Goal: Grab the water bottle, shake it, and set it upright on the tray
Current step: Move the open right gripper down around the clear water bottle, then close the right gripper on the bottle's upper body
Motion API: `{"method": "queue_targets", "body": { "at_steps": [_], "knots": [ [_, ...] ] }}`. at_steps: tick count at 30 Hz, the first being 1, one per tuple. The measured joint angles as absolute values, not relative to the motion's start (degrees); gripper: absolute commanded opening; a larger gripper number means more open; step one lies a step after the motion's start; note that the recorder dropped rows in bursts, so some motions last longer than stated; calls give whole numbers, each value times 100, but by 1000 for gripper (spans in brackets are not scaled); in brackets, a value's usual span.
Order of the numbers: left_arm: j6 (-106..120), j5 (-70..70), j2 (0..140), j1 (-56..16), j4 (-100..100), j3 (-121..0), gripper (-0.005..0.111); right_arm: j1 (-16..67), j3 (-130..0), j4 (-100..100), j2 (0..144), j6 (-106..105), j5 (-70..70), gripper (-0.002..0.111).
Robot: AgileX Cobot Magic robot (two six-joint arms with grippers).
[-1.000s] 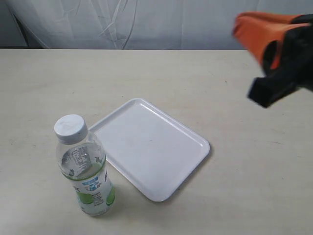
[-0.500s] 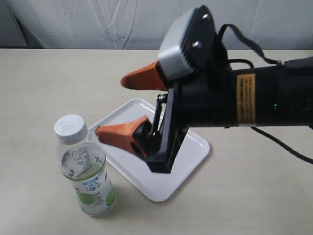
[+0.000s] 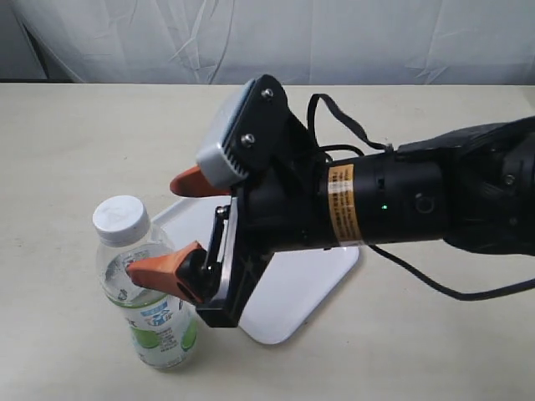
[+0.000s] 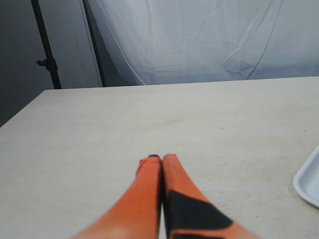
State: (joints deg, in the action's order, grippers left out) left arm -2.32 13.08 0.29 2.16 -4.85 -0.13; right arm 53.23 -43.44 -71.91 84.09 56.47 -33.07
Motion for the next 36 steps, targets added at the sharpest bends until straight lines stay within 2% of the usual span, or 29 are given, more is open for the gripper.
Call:
{"method": "queue_targets", "body": {
  "at_steps": [7,21,33,34,36],
  "knots": [
    [-232,1308,29,216,-485,-13,0,5323,-4344,-6113,8901,4481,-3522,87],
    [-232,1308,29,216,-485,-13,0,5338,-4354,-5708,9584,4250,-4444,87],
    [-232,1308,29,216,-485,-13,0,5705,-4354,-5034,10023,3451,-4481,87],
    [-232,1308,29,216,-485,-13,0,5716,-4354,-4964,10052,3406,-4481,87],
    [-232,1308,29,216,-485,-13,0,5716,-4354,-4808,10142,3347,-4437,79]
  ]
}}
